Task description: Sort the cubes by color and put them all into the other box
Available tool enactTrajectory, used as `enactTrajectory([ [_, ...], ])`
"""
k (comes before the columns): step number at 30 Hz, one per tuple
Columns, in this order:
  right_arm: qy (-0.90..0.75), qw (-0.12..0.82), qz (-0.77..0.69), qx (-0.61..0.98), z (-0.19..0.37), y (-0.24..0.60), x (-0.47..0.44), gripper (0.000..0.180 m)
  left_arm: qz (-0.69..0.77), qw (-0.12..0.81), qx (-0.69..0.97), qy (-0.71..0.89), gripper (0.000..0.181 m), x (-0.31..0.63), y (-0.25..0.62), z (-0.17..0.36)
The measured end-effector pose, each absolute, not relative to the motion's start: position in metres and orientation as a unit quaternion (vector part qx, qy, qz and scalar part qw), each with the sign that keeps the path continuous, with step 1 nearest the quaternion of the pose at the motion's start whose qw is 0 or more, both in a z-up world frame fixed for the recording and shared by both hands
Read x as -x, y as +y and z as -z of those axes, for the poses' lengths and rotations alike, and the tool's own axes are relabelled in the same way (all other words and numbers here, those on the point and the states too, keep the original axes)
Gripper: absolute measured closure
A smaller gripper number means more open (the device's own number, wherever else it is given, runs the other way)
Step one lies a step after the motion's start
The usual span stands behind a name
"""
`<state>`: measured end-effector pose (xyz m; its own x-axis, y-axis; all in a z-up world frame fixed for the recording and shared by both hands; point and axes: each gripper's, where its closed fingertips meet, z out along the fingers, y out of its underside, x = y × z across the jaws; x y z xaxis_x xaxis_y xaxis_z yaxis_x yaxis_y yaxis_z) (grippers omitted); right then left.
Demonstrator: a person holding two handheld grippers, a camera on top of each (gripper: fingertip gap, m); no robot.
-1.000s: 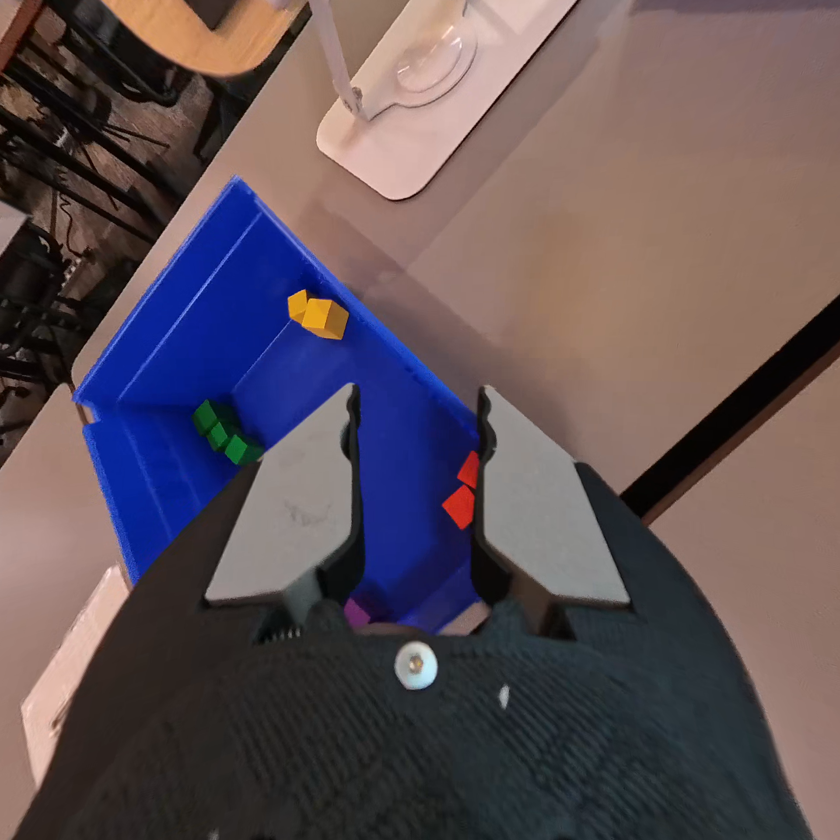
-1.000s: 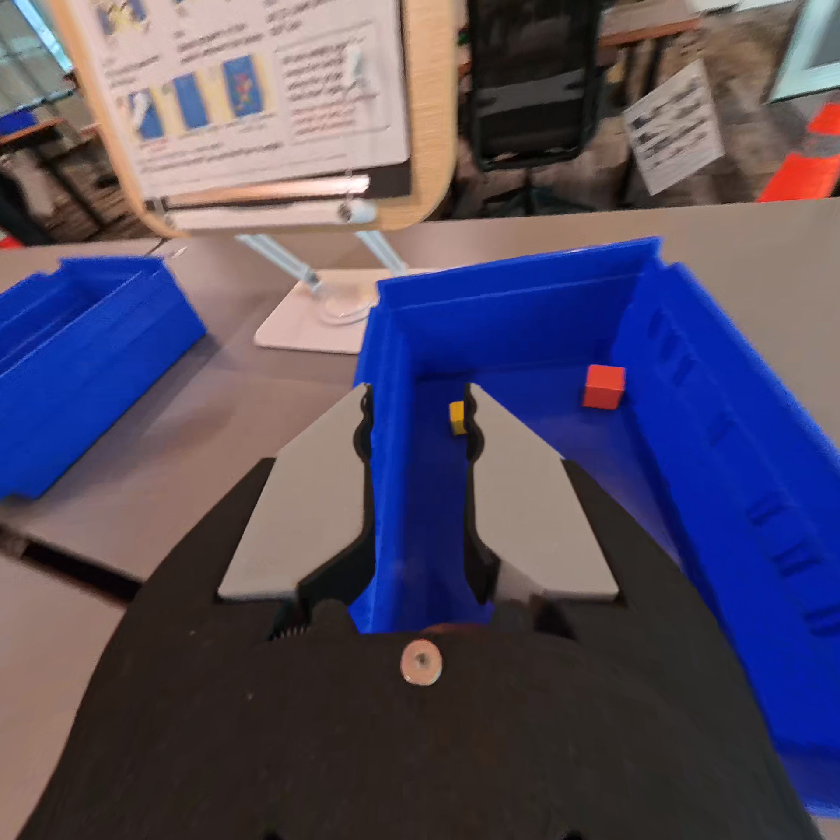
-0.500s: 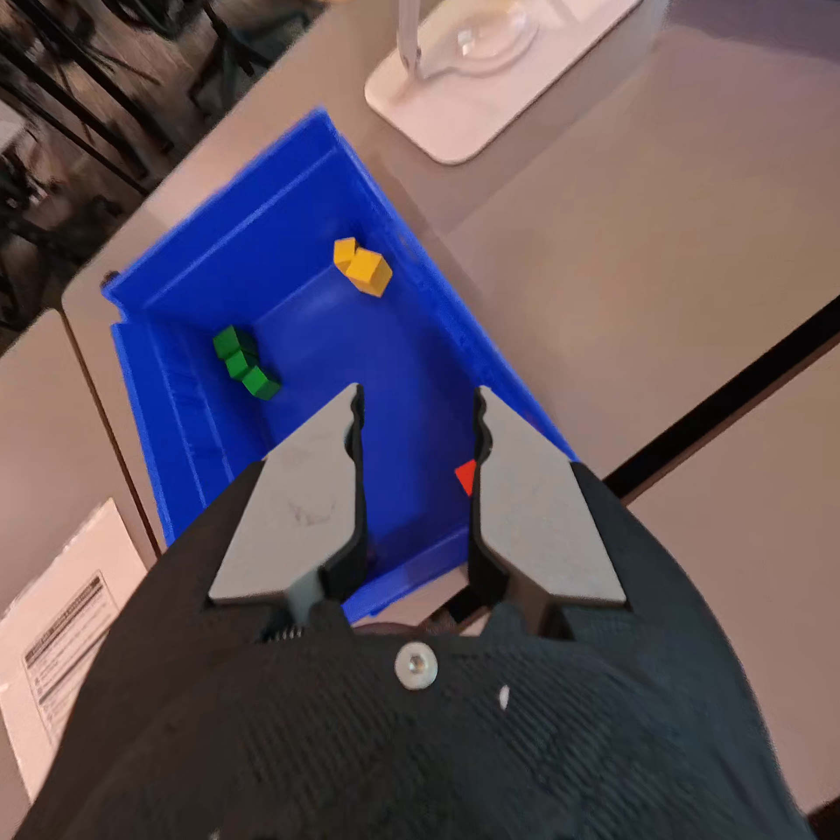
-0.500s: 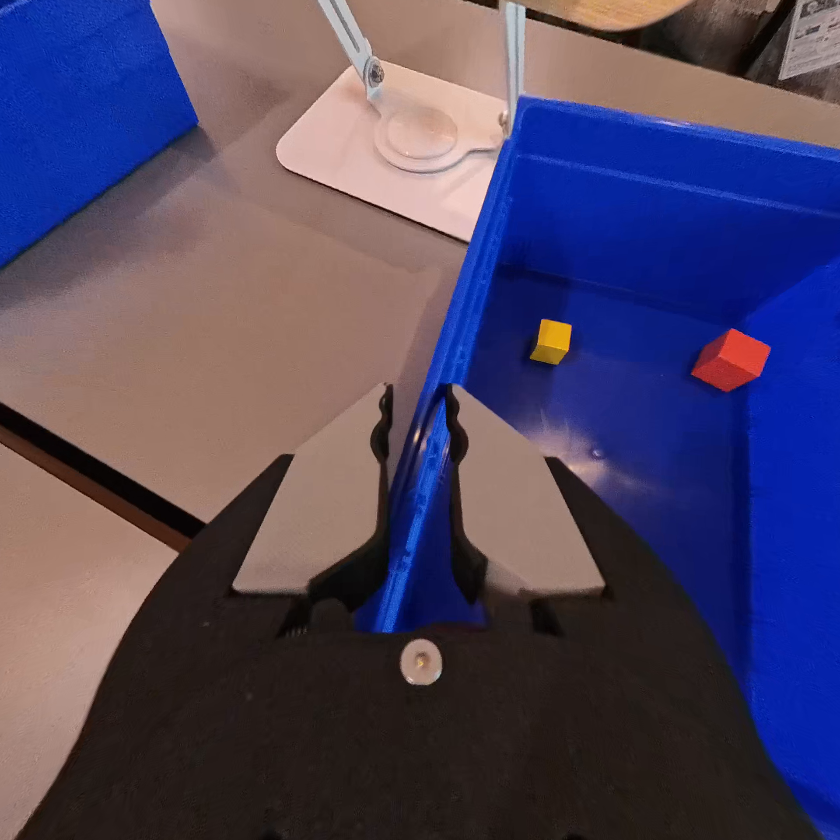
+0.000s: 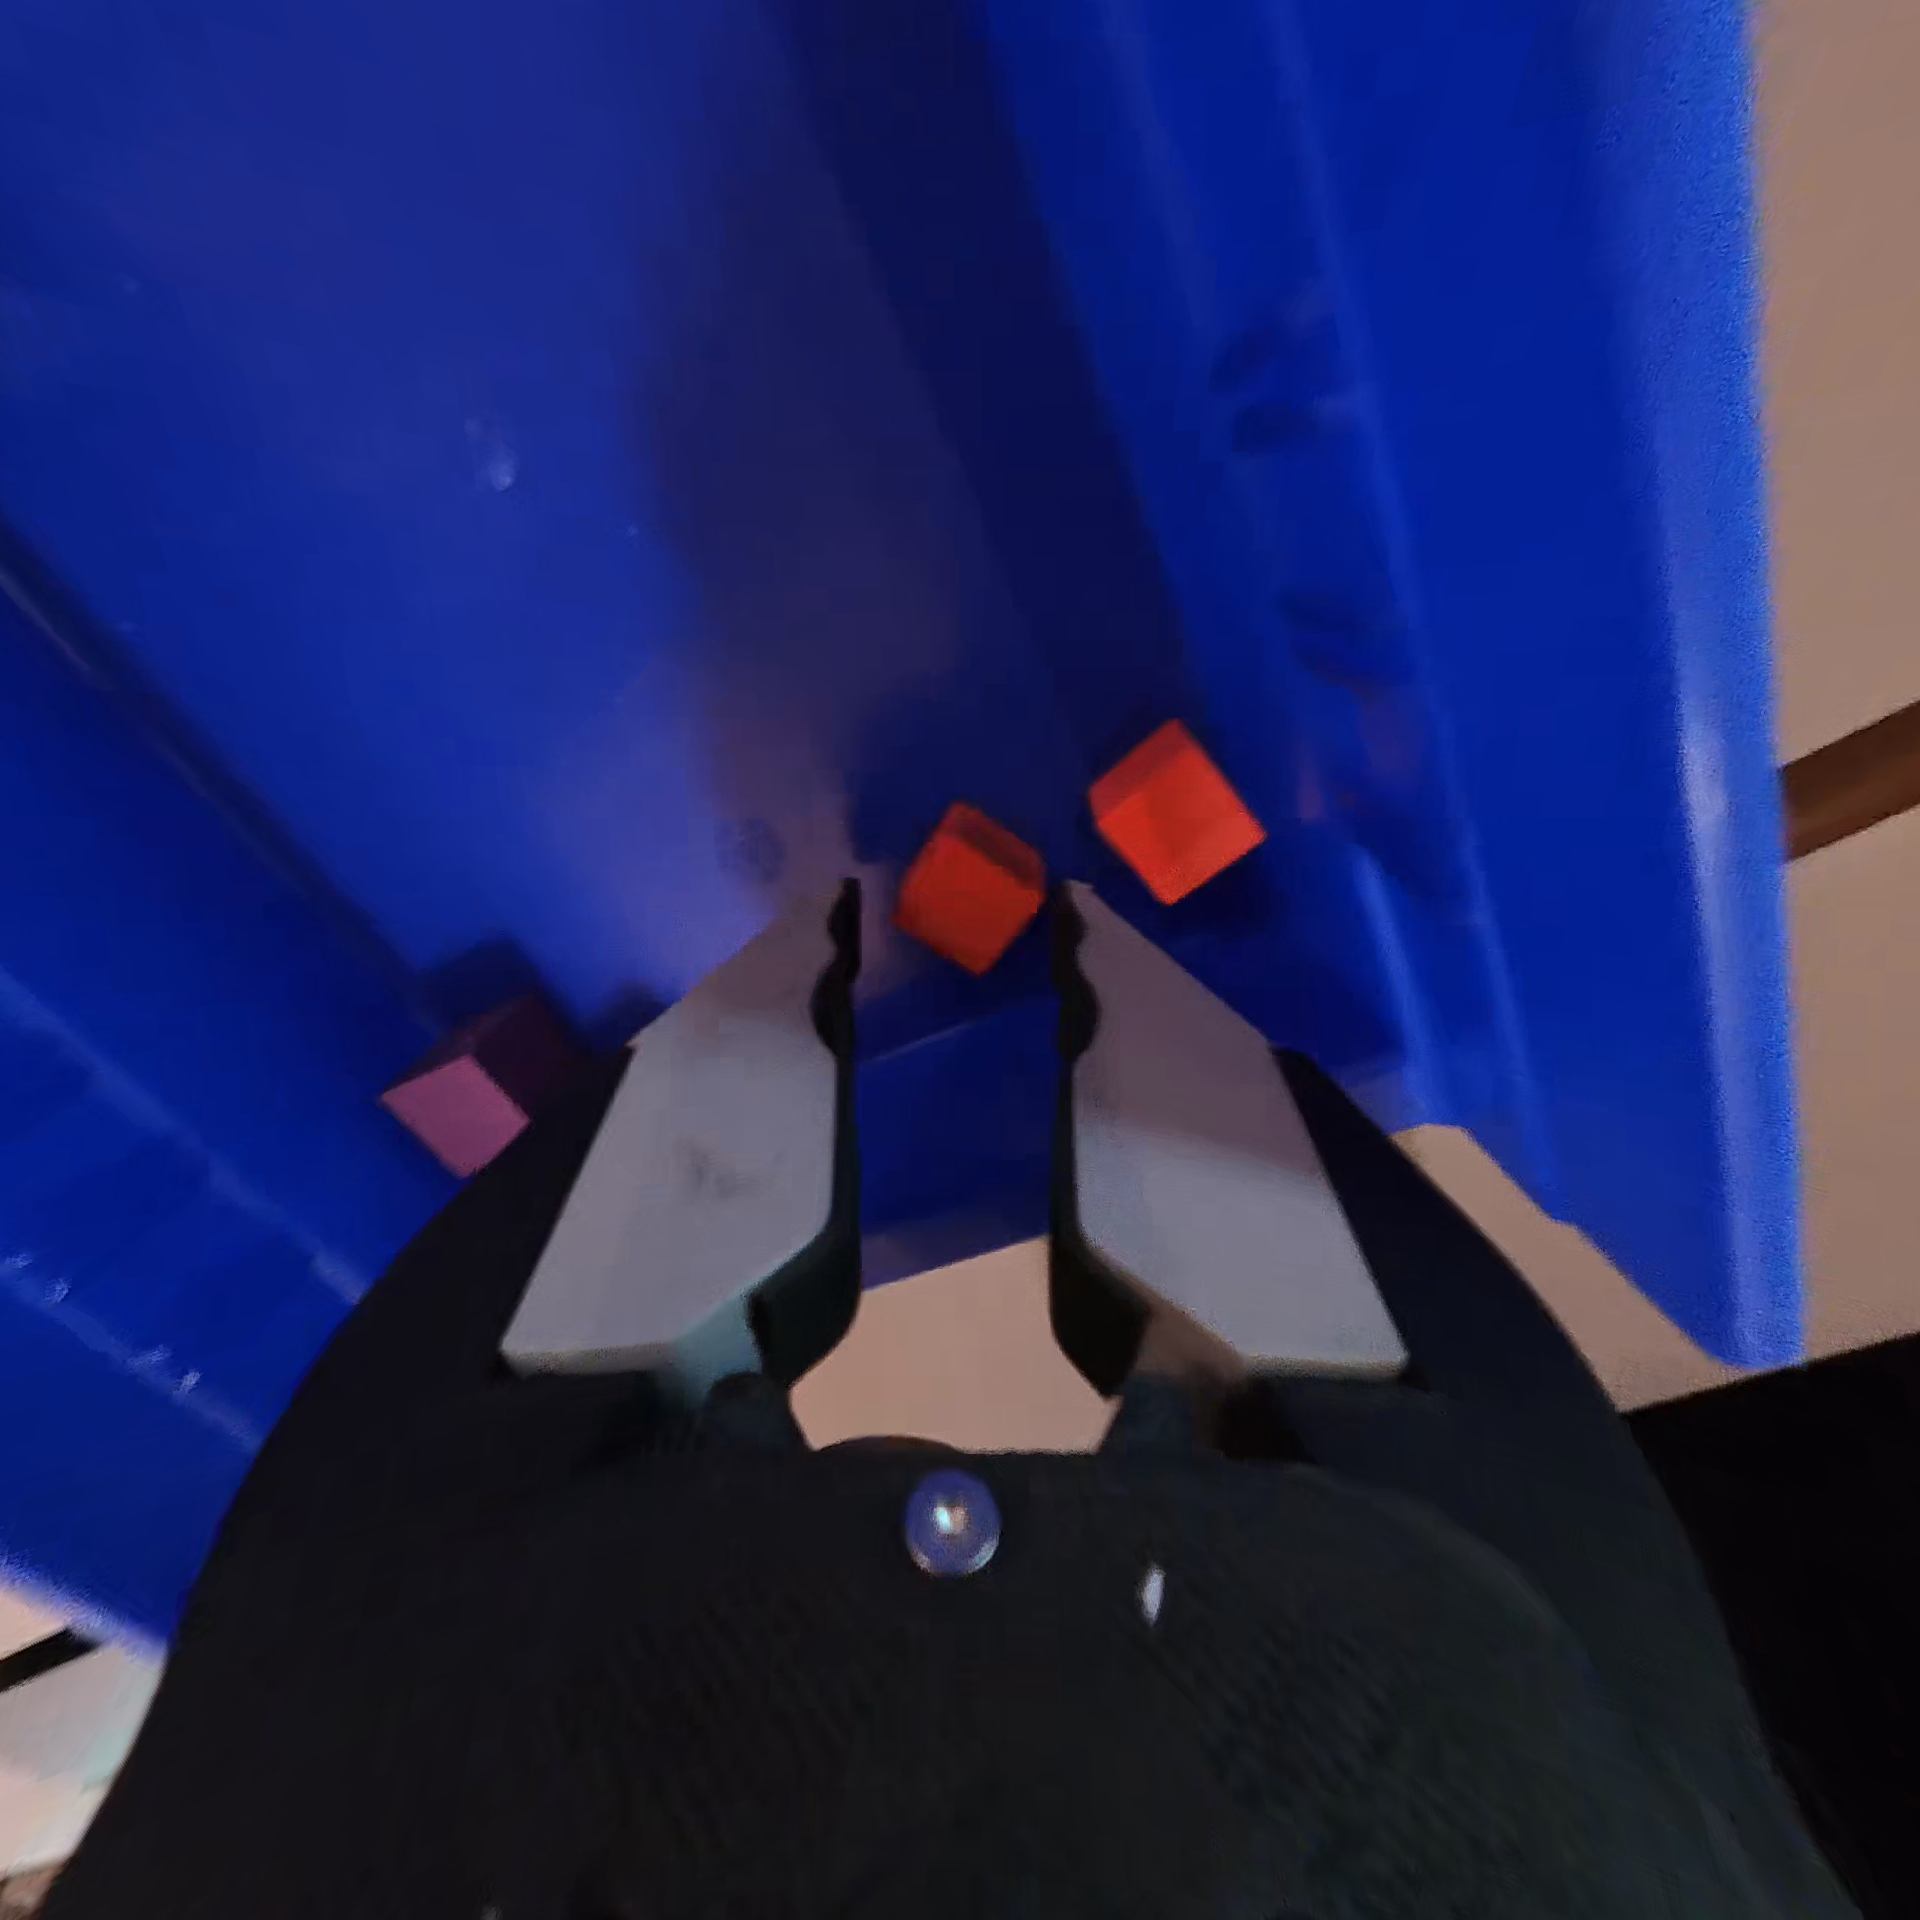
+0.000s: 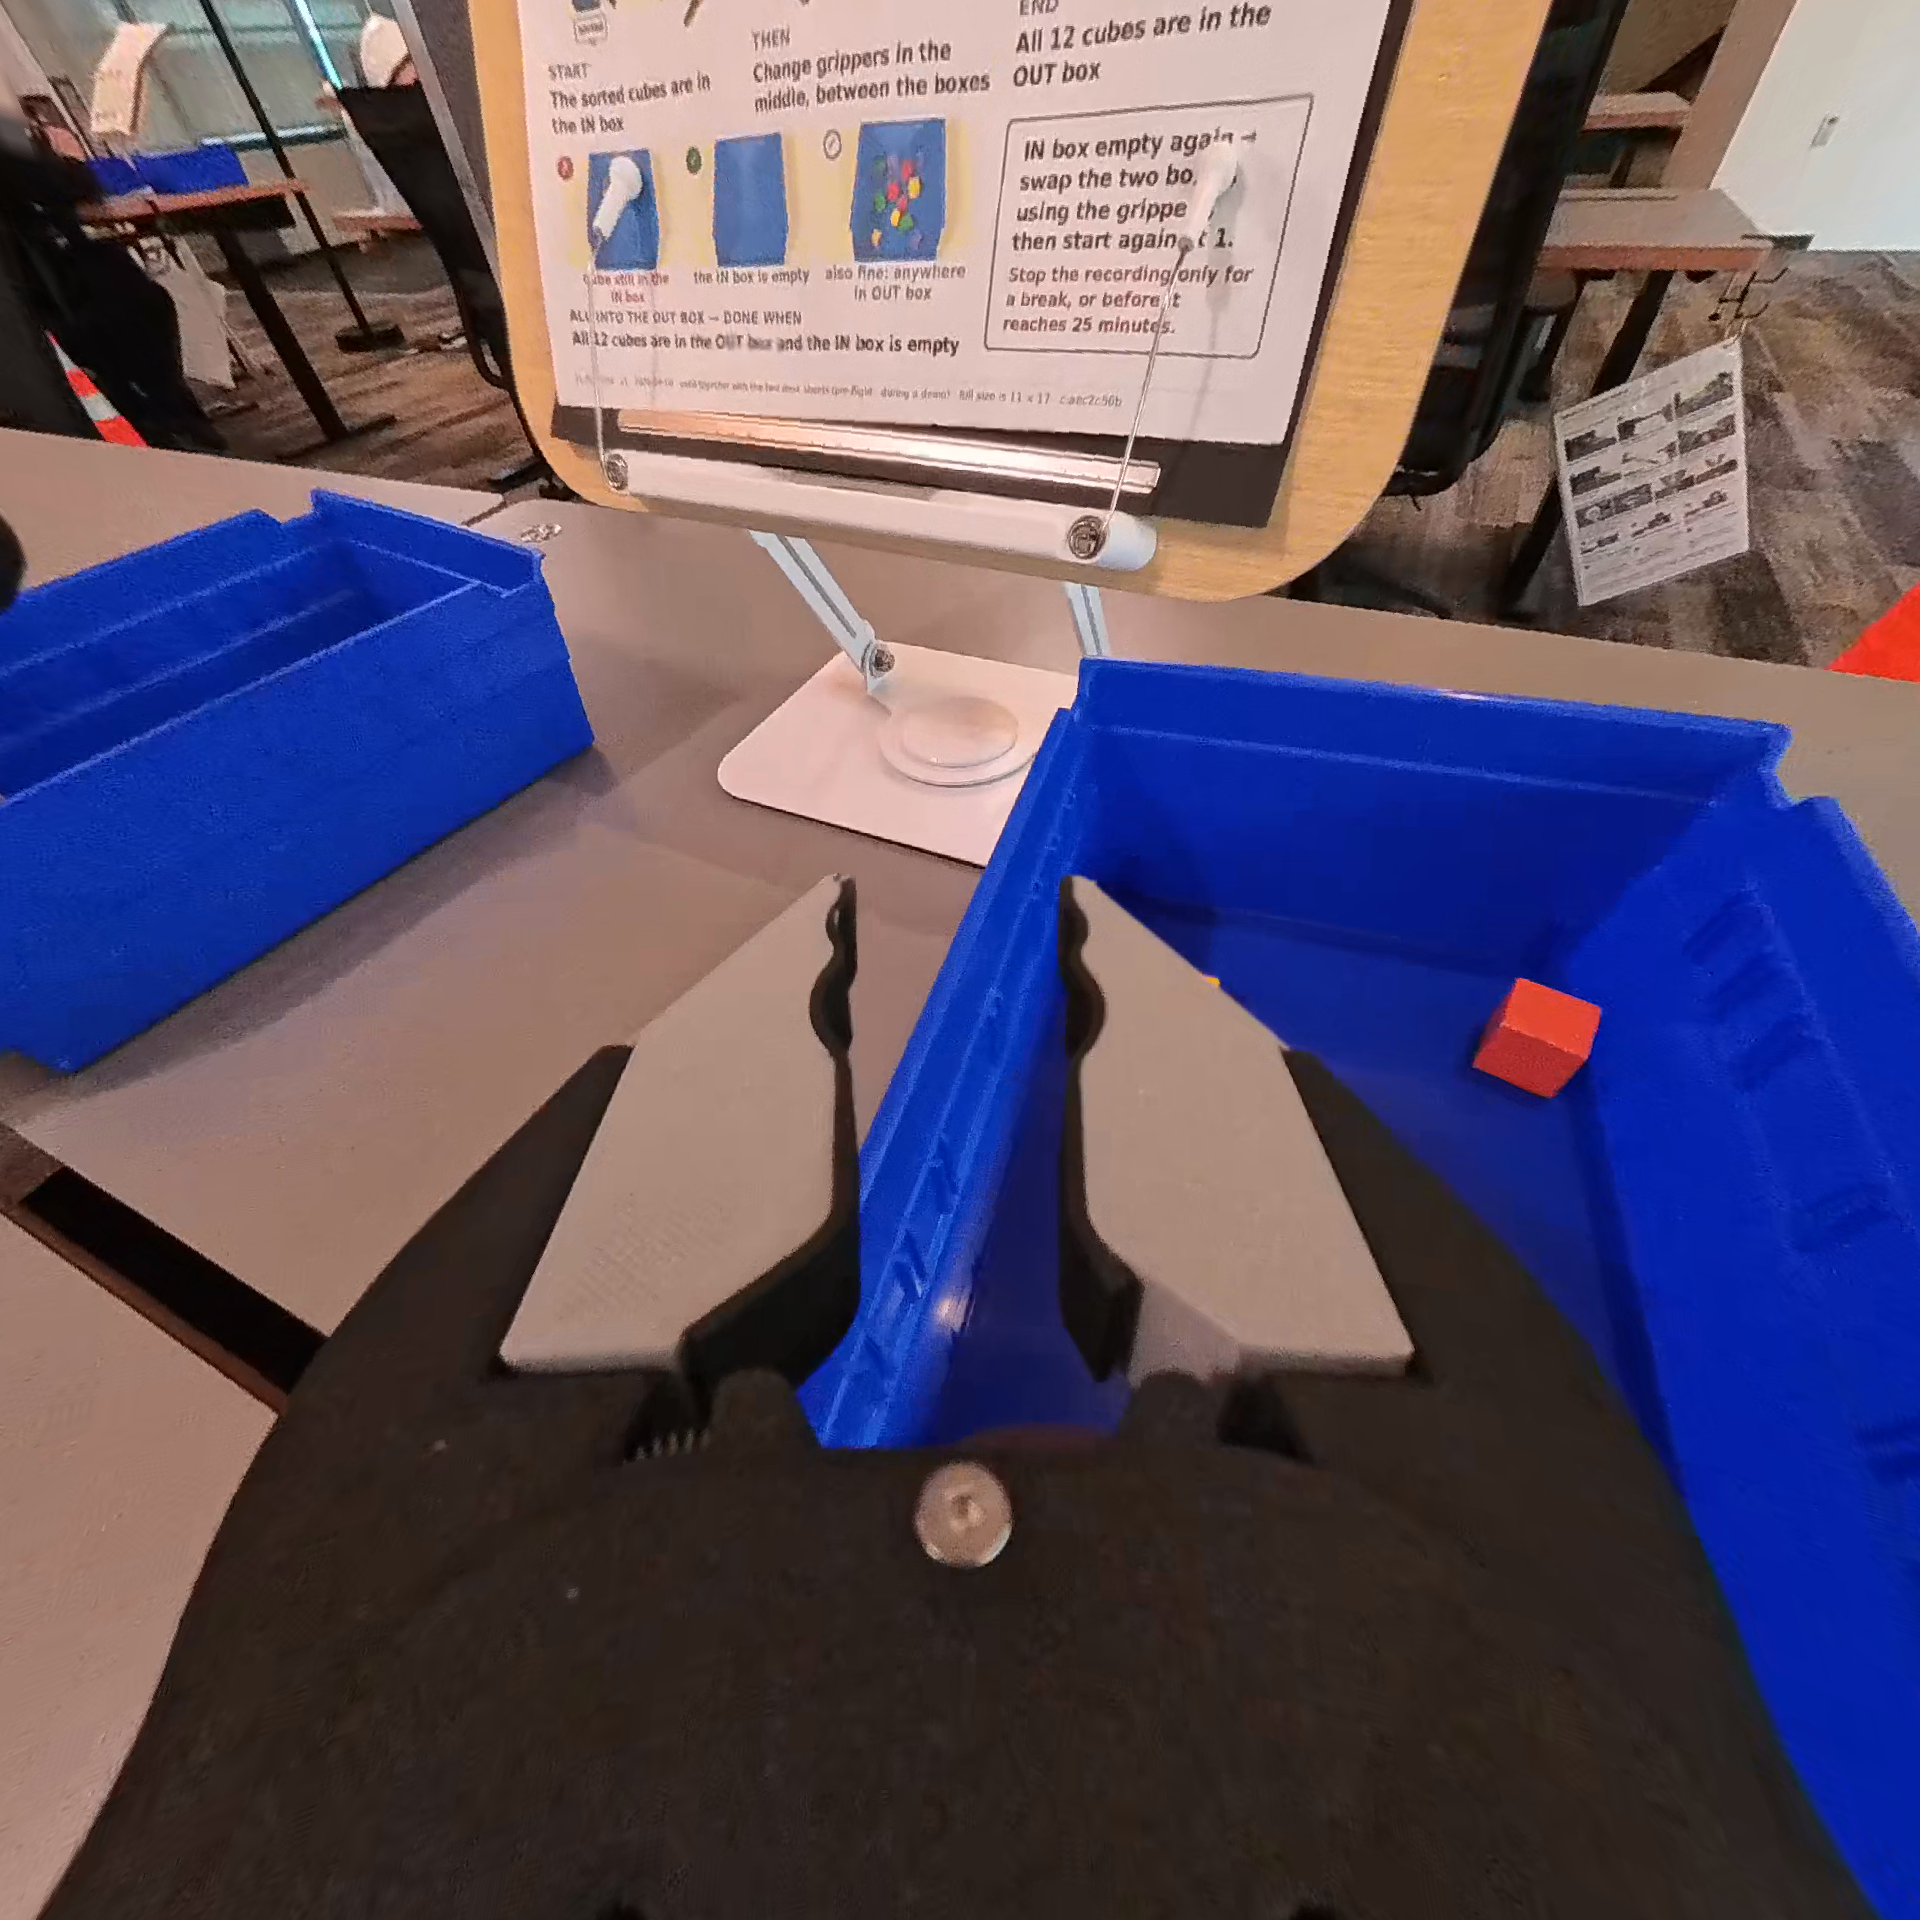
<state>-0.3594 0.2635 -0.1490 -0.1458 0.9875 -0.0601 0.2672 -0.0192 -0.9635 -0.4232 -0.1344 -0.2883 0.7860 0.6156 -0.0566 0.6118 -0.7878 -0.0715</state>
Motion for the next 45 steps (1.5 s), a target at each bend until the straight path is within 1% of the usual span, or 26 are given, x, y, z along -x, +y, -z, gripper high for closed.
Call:
enactTrajectory([
  [1,-0.588,0.38,-0.478,0.53,0.147,0.263,0.359,0.144,-0.034,0.028,0.947,-0.319,0.153,0.422,-0.131,0.289],
  [7,-0.597,0.378,-0.483,0.518,0.146,0.256,0.357,0.147,-0.06,0.027,0.952,-0.299,0.154,0.429,-0.129,0.287],
  [9,-0.596,0.386,-0.493,0.503,0.139,0.251,0.355,0.148,-0.078,0.04,0.949,-0.304,0.154,0.437,-0.131,0.278],
  [12,-0.583,0.396,-0.523,0.48,0.125,0.247,0.35,0.148,-0.135,0.121,0.933,-0.31,0.154,0.456,-0.121,0.238],
  [14,-0.565,0.381,-0.558,0.473,0.116,0.248,0.346,0.147,-0.181,0.216,0.918,-0.278,0.154,0.462,-0.098,0.192],
  [15,-0.558,0.359,-0.585,0.467,0.111,0.245,0.343,0.145,-0.186,0.269,0.912,-0.246,0.154,0.454,-0.08,0.168],
  [17,-0.551,0.283,-0.651,0.44,0.102,0.231,0.335,0.142,-0.185,0.367,0.9,-0.144,0.154,0.422,-0.035,0.125],
  [19,-0.55,0.184,-0.713,0.393,0.091,0.207,0.323,0.14,-0.216,0.421,0.881,-0.021,0.154,0.383,0.004,0.096],
  [21,-0.56,0.08,-0.751,0.34,0.085,0.179,0.308,0.138,-0.229,0.44,0.863,0.093,0.154,0.34,0.034,0.086],
  [23,-0.574,0.002,-0.76,0.305,0.085,0.156,0.295,0.131,-0.244,0.453,0.84,0.174,0.154,0.305,0.058,0.083],
  [25,-0.587,-0.053,-0.756,0.283,0.089,0.139,0.287,0.126,-0.257,0.453,0.827,0.213,0.154,0.287,0.073,0.084],
  [29,-0.588,-0.136,-0.763,0.233,0.084,0.116,0.267,0.123,-0.274,0.453,0.813,0.241,0.154,0.275,0.092,0.086],
  [33,-0.592,-0.146,-0.762,0.218,0.083,0.103,0.263,0.121,-0.28,0.449,0.811,0.249,0.154,0.273,0.104,0.092],
  [35,-0.597,-0.13,-0.758,0.229,0.087,0.1,0.268,0.123,-0.274,0.451,0.811,0.253,0.154,0.27,0.109,0.097],
  [36,-0.601,-0.122,-0.755,0.232,0.089,0.098,0.27,0.133,-0.273,0.453,0.81,0.253,0.154,0.269,0.111,0.098],
  [37,-0.604,-0.119,-0.753,0.232,0.09,0.097,0.271,0.137,-0.274,0.453,0.81,0.251,0.154,0.269,0.113,0.099],
  [41,-0.6,-0.092,-0.756,0.244,0.09,0.103,0.279,0.143,-0.268,0.466,0.812,0.228,0.154,0.276,0.115,0.099],
  [42,-0.594,-0.086,-0.764,0.236,0.085,0.105,0.277,0.161,-0.279,0.461,0.814,0.216,0.157,0.282,0.114,0.1],
  [44,-0.588,-0.068,-0.769,0.241,0.083,0.108,0.28,0.161,-0.285,0.461,0.814,0.21,0.156,0.286,0.112,0.104],
  [45,-0.586,-0.063,-0.771,0.241,0.082,0.11,0.28,0.161,-0.287,0.461,0.815,0.204,0.164,0.288,0.111,0.104],
])
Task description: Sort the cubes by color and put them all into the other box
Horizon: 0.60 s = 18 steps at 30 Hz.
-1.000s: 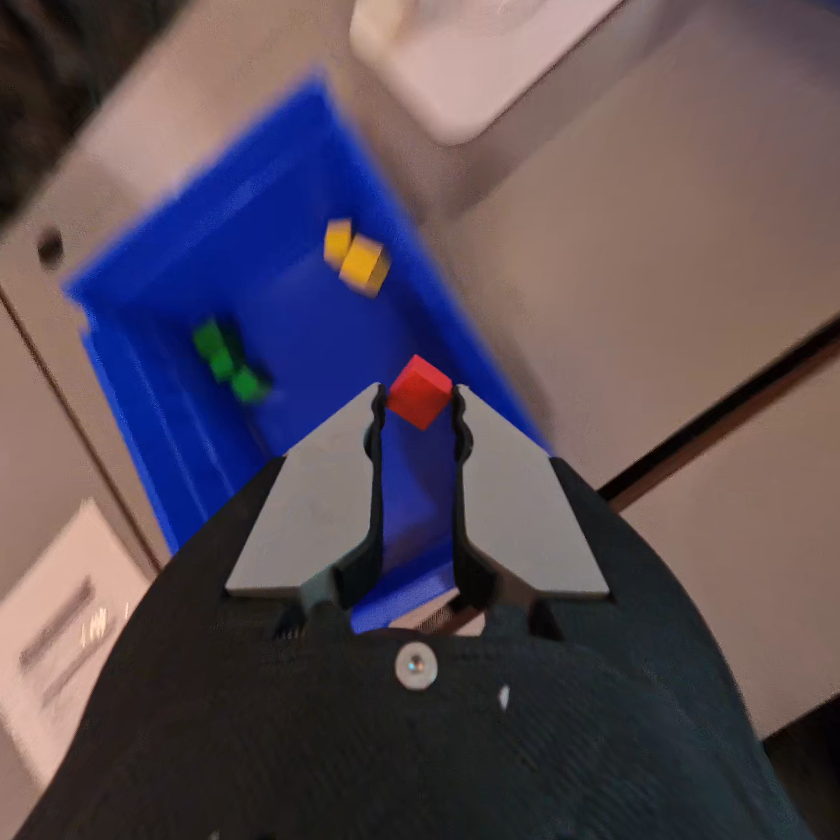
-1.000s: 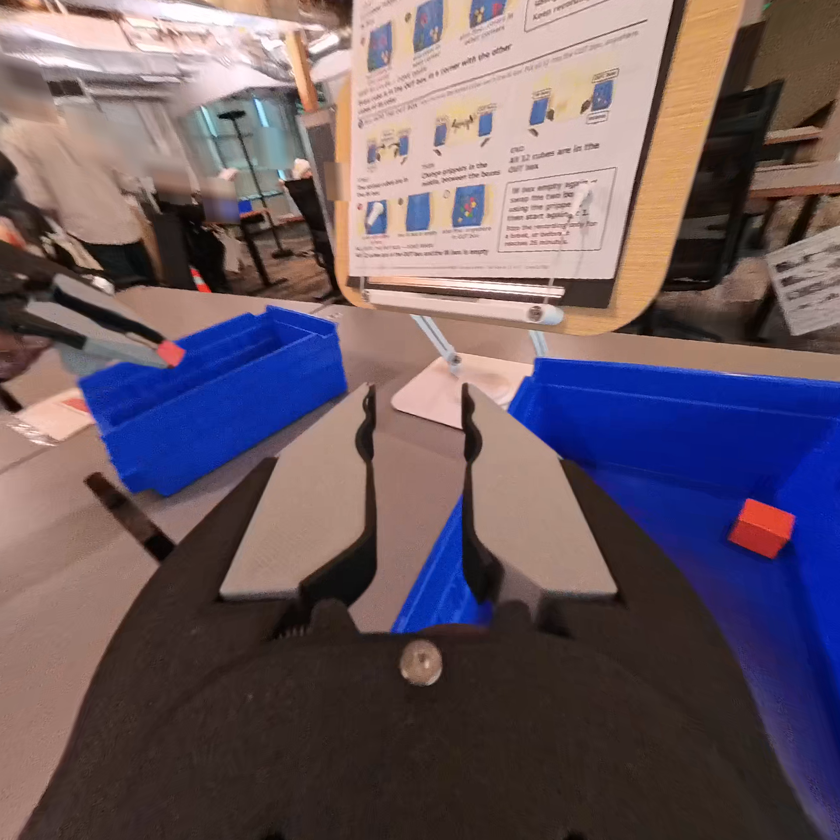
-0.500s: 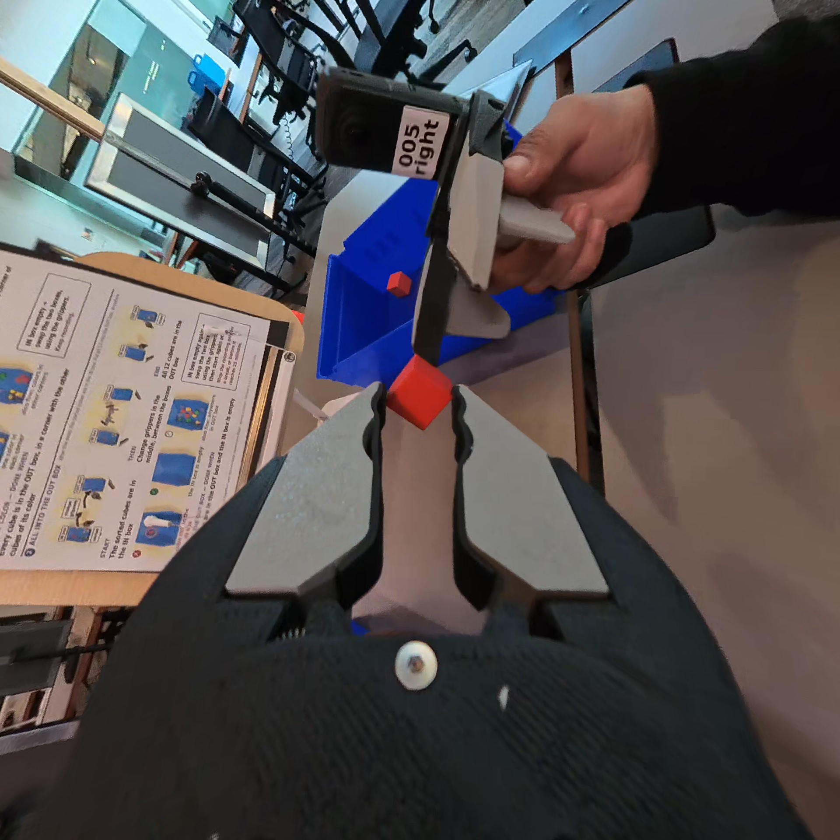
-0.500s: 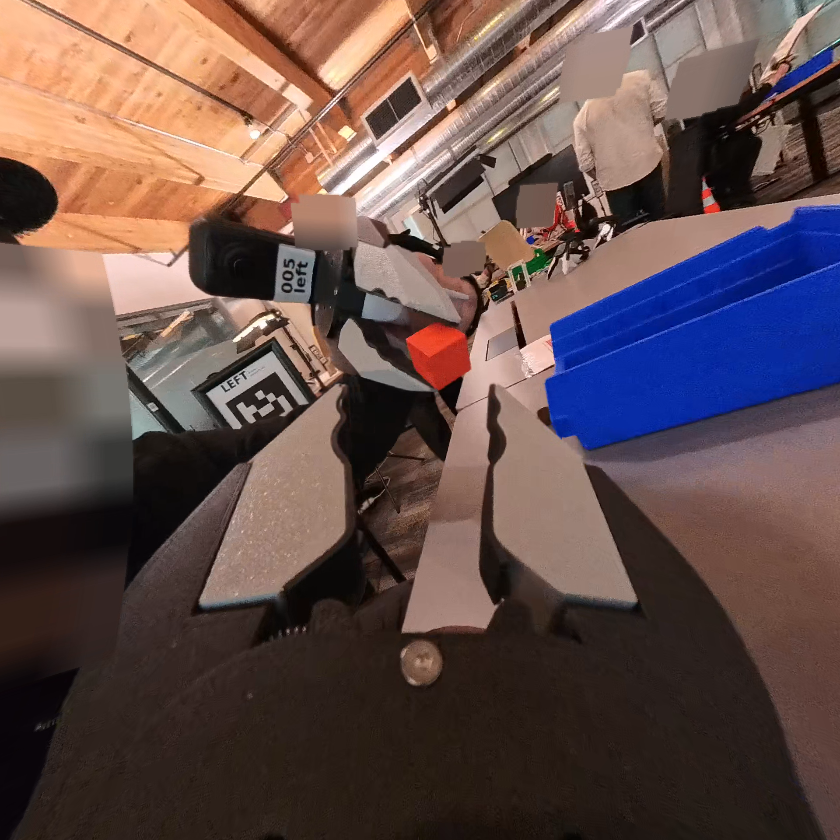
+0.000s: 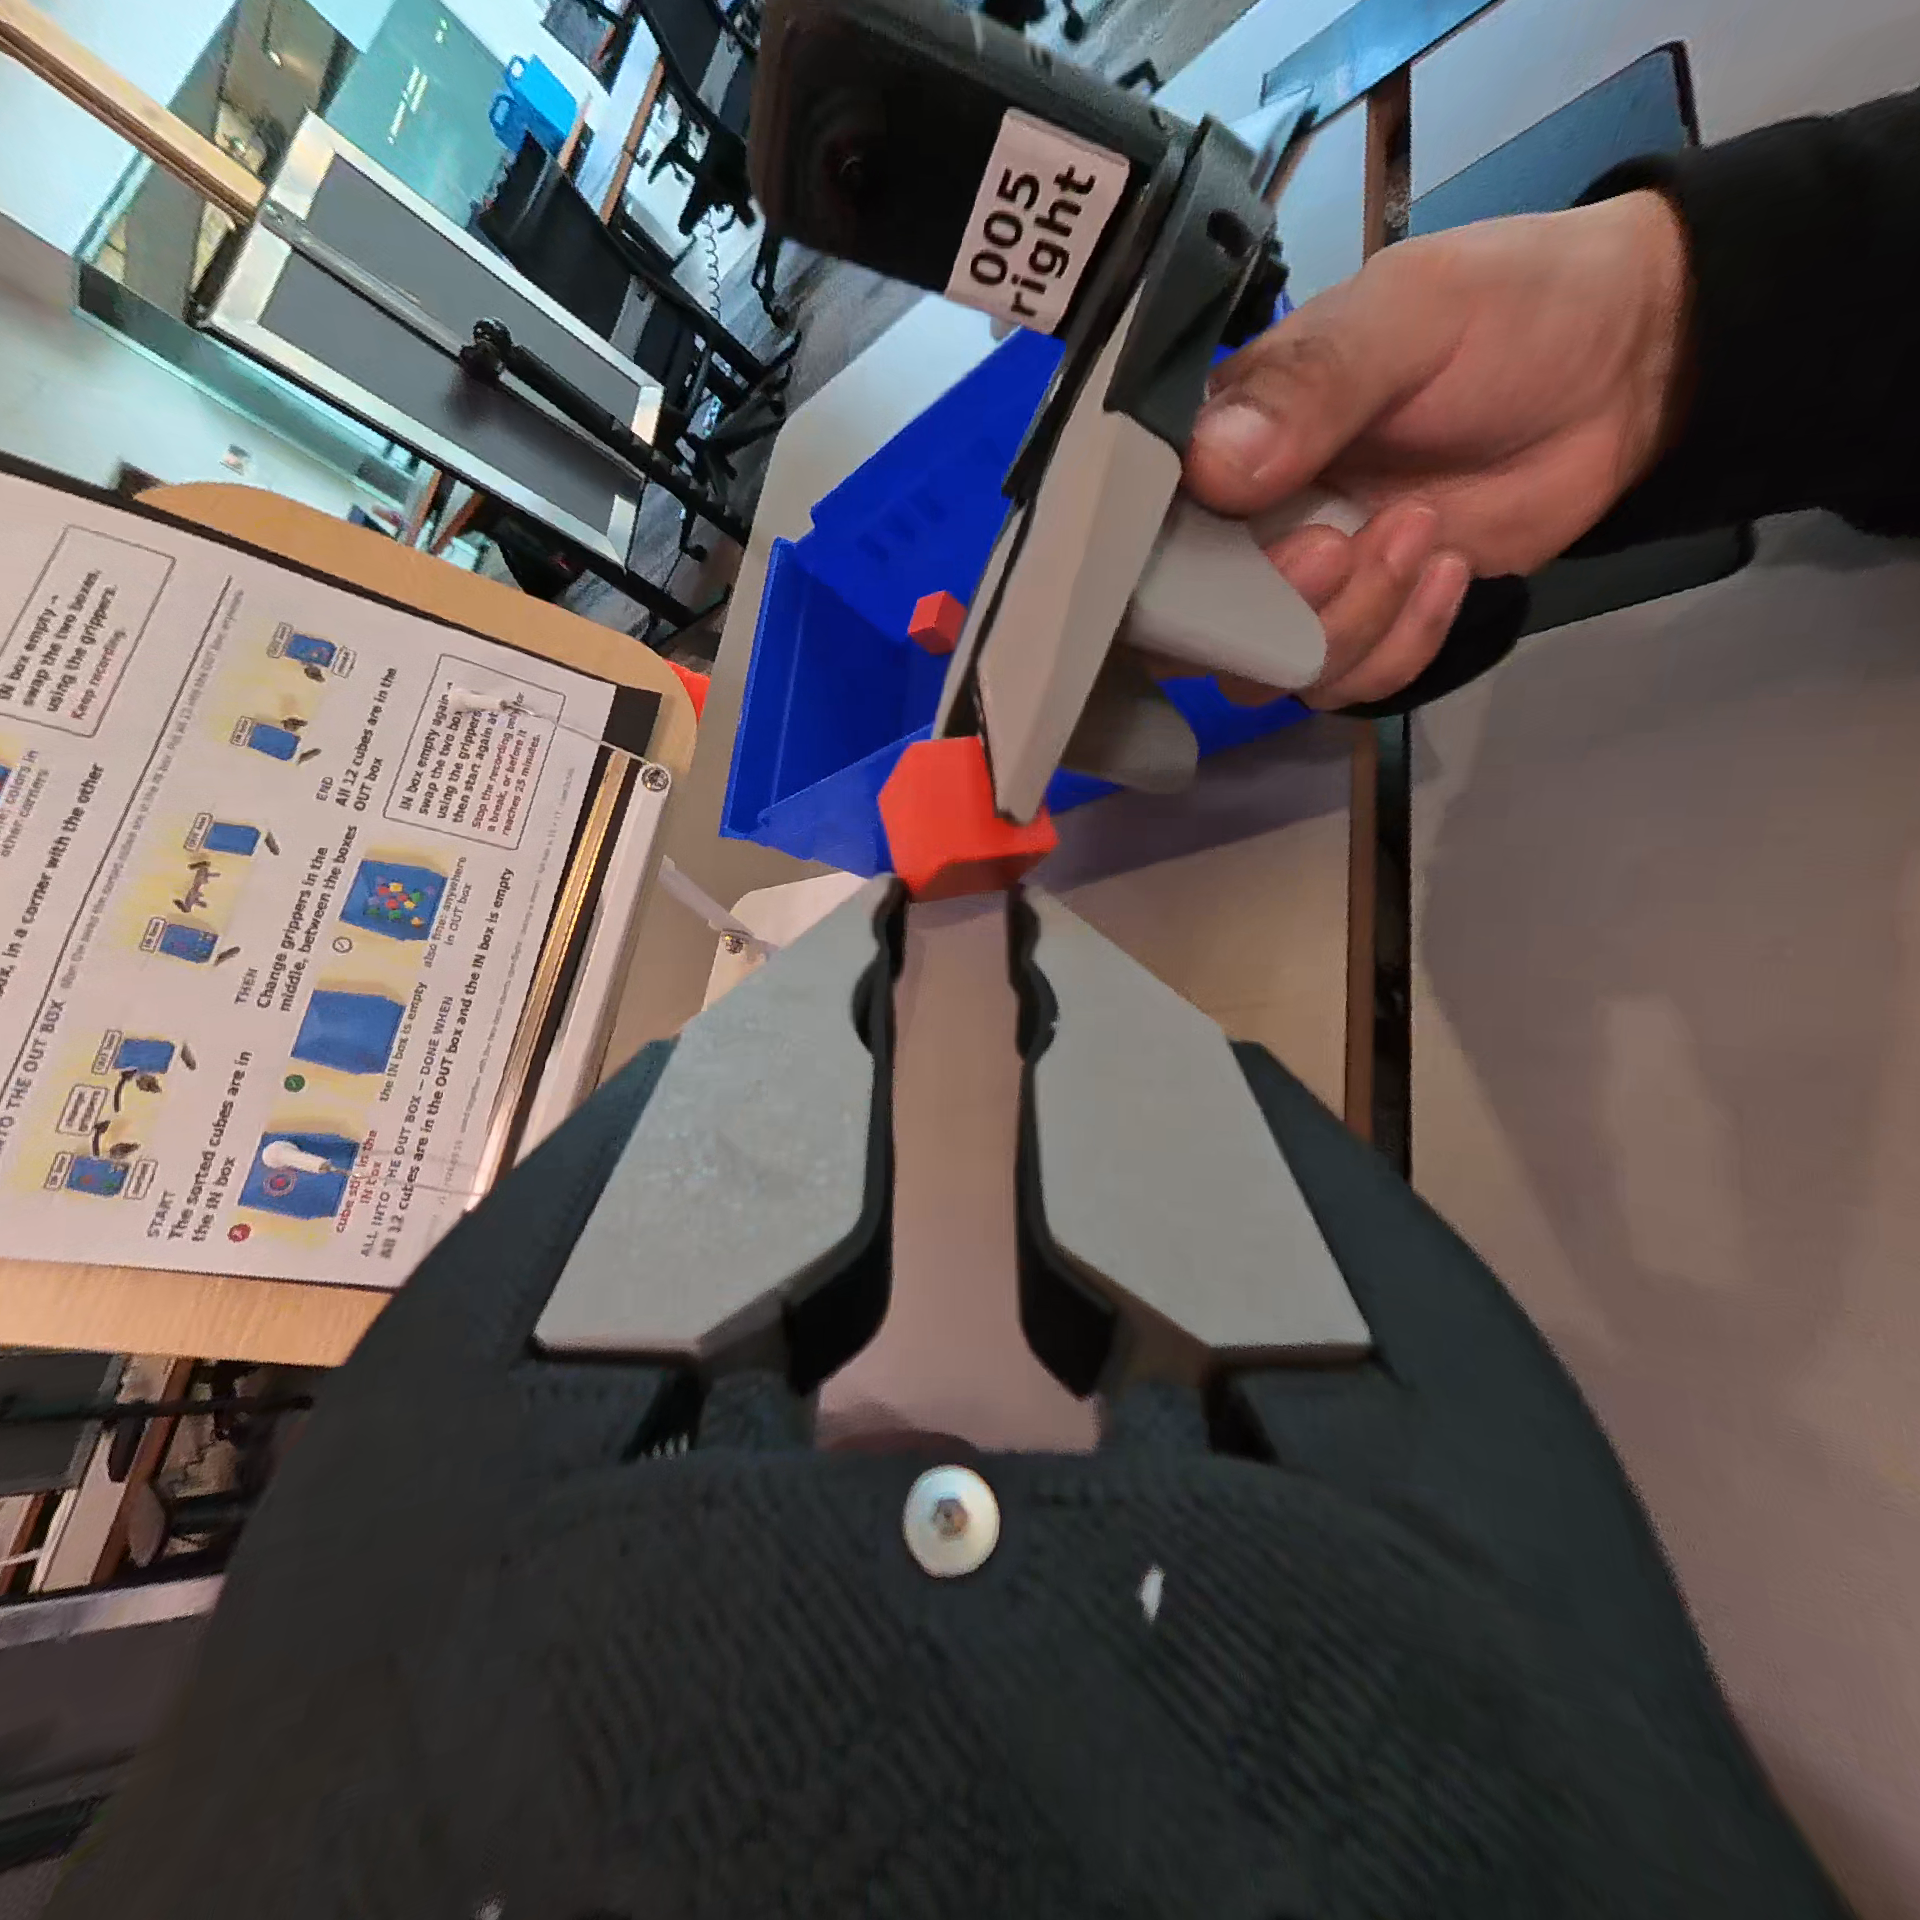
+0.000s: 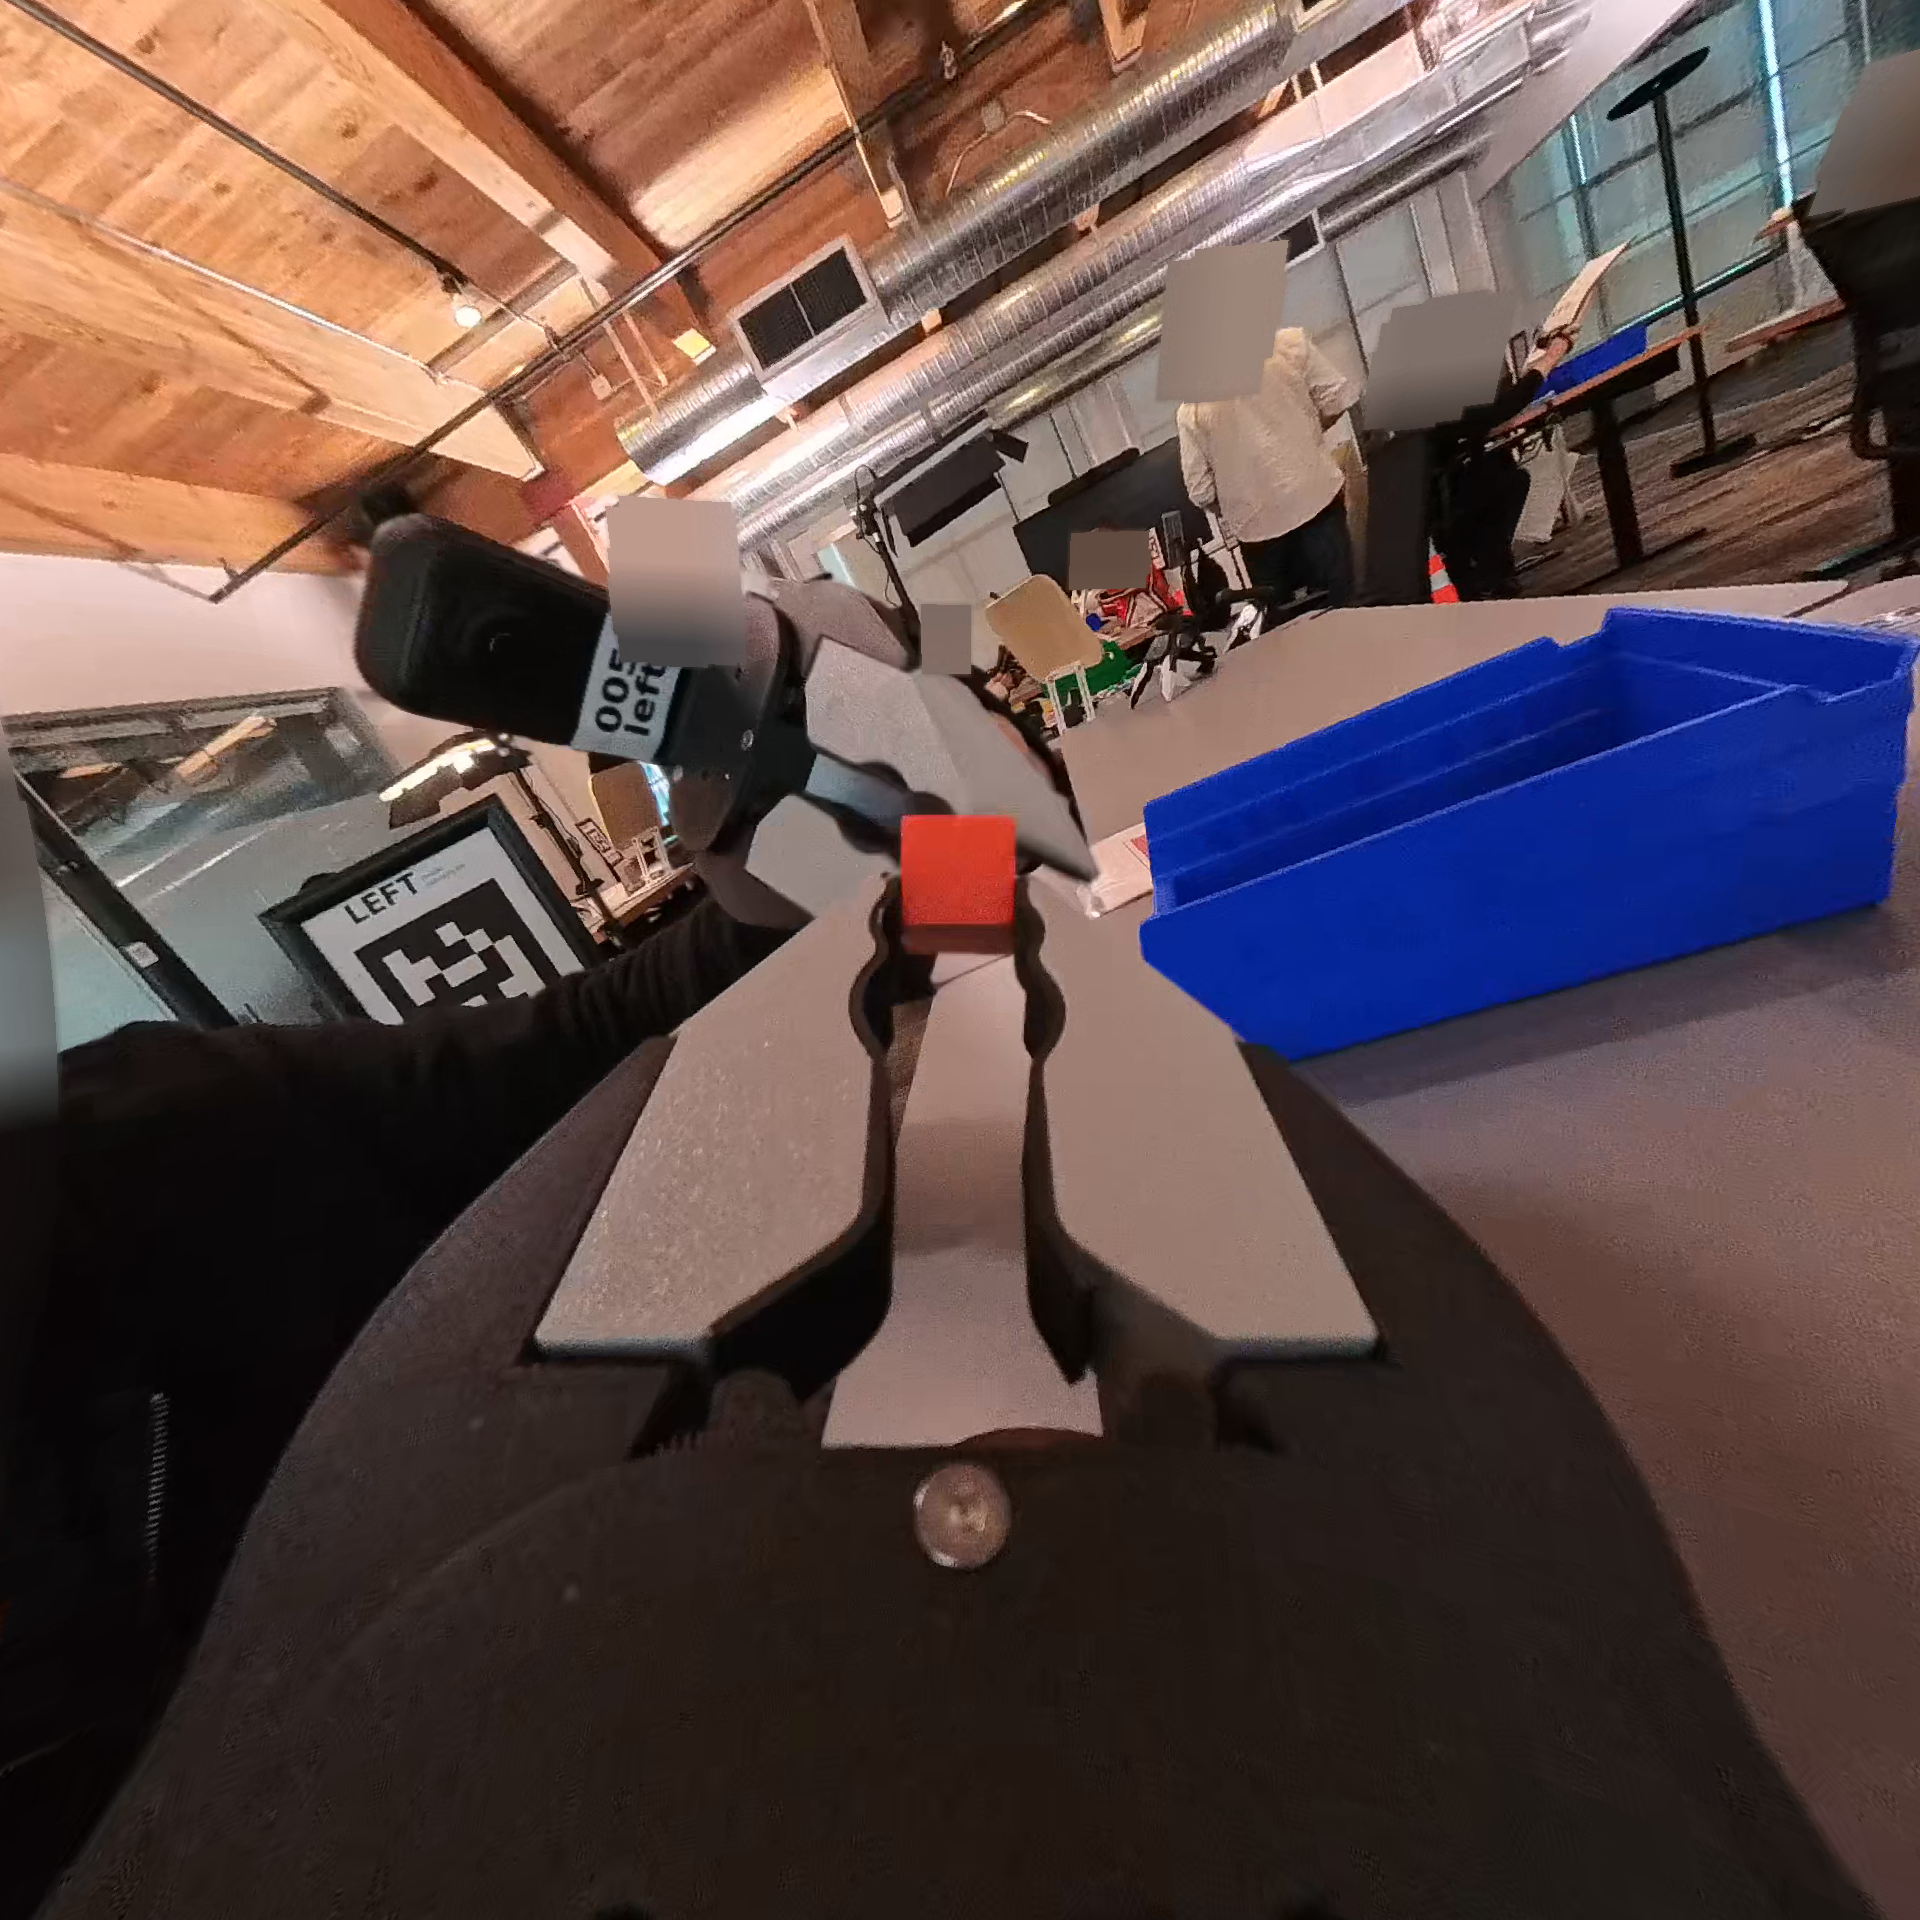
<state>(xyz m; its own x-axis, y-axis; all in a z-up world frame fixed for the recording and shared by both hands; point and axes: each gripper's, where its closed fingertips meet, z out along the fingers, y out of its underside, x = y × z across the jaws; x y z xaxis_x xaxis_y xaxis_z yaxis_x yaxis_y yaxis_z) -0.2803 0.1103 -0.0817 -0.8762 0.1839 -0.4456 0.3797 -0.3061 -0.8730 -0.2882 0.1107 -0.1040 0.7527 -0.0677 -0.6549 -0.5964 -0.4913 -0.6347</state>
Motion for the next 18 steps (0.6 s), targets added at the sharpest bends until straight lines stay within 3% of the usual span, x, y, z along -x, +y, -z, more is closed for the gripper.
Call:
enactTrajectory([
  [1,0.58,0.06,0.776,-0.242,0.079,0.113,0.281,0.162,-0.288,0.462,0.815,0.197,0.179,0.291,0.109,0.104],
  [11,0.526,-0.014,0.801,-0.286,0.066,0.151,0.296,0.161,-0.268,0.486,0.82,0.139,0.181,0.314,0.142,0.102],
  [14,0.464,-0.18,0.8,-0.335,0.043,0.223,0.298,0.162,-0.311,0.445,0.833,0.105,0.181,0.333,0.142,0.106],
  [16,0.424,-0.364,0.705,-0.436,0.05,0.3,0.303,0.162,-0.329,0.419,0.842,0.083,0.181,0.342,0.13,0.113],
  [18,0.418,-0.44,0.597,-0.525,0.075,0.35,0.307,0.161,-0.337,0.402,0.85,0.042,0.179,0.352,0.11,0.118],
])
